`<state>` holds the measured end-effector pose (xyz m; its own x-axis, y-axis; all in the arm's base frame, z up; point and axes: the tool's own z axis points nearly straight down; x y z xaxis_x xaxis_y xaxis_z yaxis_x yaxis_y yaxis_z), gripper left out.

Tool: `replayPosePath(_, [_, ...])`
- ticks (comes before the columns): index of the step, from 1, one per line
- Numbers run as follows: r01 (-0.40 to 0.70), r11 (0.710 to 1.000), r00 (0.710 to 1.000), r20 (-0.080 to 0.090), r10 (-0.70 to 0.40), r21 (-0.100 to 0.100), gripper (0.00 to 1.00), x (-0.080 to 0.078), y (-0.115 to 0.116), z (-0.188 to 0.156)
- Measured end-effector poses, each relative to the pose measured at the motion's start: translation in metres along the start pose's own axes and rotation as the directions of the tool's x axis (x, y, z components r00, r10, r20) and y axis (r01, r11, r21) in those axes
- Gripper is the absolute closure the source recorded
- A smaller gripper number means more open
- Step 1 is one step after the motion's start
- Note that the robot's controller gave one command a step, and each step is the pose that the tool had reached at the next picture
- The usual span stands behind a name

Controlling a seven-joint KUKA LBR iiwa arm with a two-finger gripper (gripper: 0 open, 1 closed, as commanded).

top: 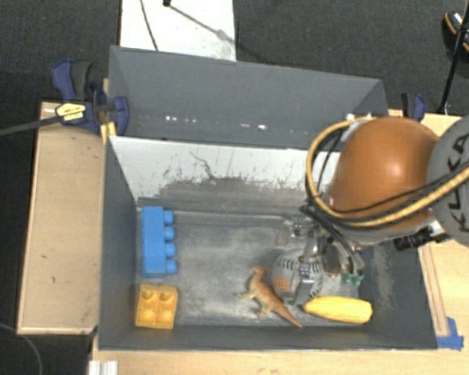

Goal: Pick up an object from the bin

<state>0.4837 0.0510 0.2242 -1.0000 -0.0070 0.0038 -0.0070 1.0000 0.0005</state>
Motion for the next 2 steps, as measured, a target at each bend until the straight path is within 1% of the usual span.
replayPosePath(1, [0.056,0.998,0.998,0.012,-0.056,0.000,0.00,-0.002,0.020,0.035])
replayPosePath(2, [0.126,0.992,0.992,0.005,-0.126,-0.002,0.00,-0.013,-0.009,0.056])
